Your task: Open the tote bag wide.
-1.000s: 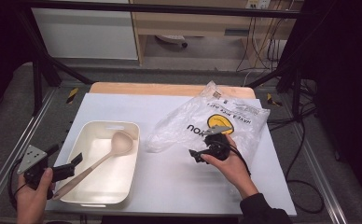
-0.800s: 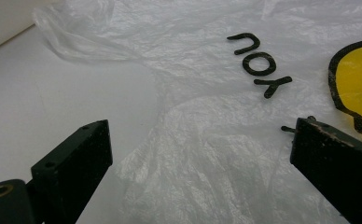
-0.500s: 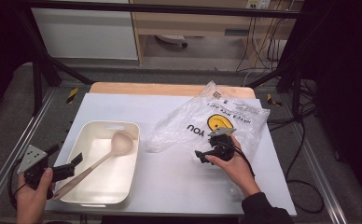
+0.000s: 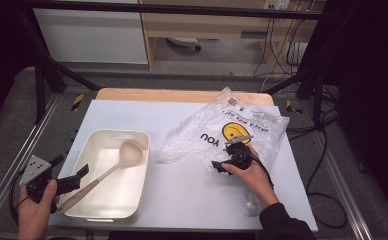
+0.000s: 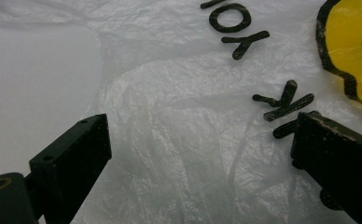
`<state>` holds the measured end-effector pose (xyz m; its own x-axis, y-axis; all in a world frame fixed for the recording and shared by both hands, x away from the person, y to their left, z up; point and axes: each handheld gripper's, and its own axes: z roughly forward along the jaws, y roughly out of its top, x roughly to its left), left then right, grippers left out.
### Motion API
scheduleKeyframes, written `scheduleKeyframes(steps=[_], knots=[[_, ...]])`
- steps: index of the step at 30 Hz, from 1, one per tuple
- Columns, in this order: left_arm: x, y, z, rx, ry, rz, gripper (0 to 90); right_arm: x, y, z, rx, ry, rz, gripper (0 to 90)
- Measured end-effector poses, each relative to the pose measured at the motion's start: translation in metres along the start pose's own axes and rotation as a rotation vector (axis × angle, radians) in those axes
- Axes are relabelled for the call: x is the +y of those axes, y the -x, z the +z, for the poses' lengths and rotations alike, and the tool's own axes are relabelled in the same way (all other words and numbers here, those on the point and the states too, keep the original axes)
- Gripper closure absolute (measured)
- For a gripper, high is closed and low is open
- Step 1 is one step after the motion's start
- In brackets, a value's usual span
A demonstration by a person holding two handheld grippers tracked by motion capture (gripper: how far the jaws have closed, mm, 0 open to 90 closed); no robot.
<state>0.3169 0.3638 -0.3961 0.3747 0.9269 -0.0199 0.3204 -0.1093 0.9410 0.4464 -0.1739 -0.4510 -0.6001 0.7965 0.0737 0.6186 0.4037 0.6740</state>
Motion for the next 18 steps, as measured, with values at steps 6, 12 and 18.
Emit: scheduleKeyframes(steps=[6,12,18], knots=[[0.000,0.000,0.000,0.000,0.001,0.001,4.9,-0.003,-0.004,0.001,-0.006,-0.018,-0.020,5.0],[0.000,0.000,0.000,-0.001,0.000,0.003,4.9,-0.004,-0.011,0.001,-0.008,-0.027,-0.039,4.5],[0.000,0.000,0.000,-0.002,0.000,0.002,4.8,-0.005,-0.014,0.003,-0.028,-0.029,-0.071,5.6]])
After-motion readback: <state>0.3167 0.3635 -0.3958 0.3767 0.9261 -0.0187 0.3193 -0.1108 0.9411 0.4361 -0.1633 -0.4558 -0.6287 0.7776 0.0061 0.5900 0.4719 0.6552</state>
